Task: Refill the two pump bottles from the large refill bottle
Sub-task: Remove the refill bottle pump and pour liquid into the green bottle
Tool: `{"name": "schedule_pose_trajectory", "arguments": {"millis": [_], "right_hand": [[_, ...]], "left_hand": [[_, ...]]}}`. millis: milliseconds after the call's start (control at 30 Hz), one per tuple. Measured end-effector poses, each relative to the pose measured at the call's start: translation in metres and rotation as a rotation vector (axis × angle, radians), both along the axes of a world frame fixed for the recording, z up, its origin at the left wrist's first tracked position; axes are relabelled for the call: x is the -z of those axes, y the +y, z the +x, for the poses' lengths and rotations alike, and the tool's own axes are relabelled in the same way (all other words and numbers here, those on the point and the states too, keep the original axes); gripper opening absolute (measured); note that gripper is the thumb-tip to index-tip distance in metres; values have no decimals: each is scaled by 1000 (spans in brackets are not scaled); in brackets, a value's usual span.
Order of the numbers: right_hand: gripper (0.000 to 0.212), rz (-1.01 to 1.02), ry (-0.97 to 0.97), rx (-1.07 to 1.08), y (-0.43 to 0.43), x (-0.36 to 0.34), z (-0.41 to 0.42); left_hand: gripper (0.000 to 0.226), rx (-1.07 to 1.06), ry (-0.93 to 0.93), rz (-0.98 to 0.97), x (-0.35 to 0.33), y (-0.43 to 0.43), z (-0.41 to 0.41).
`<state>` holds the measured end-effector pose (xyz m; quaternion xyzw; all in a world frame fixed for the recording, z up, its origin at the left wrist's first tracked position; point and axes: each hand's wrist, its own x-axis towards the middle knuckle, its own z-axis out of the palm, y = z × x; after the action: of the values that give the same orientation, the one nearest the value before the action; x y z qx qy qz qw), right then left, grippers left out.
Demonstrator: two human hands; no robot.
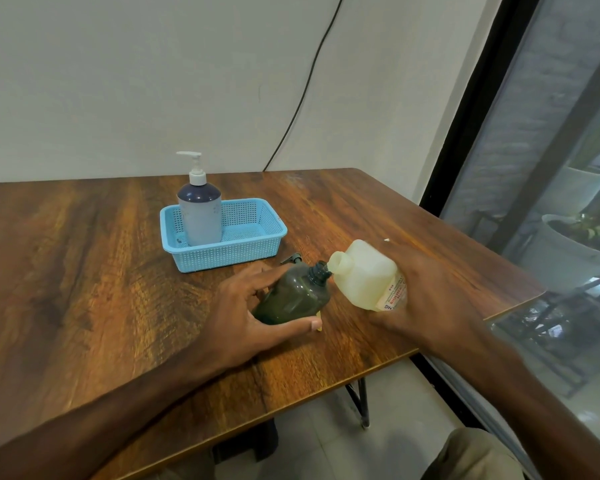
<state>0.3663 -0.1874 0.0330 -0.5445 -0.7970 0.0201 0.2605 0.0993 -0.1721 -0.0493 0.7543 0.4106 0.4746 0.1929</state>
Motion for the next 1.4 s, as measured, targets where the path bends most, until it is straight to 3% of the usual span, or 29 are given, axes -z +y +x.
{"name": "schedule_pose_trajectory", "arguments": {"millis": [1067,1400], "right_hand": [[90,48,-46,-92,17,-11,-1],[90,61,-61,-94,21,-11,0]], "left_hand": [[79,-38,-27,-28,0,2,-1],[70,-22,-41,-17,-1,1,-1]]}}
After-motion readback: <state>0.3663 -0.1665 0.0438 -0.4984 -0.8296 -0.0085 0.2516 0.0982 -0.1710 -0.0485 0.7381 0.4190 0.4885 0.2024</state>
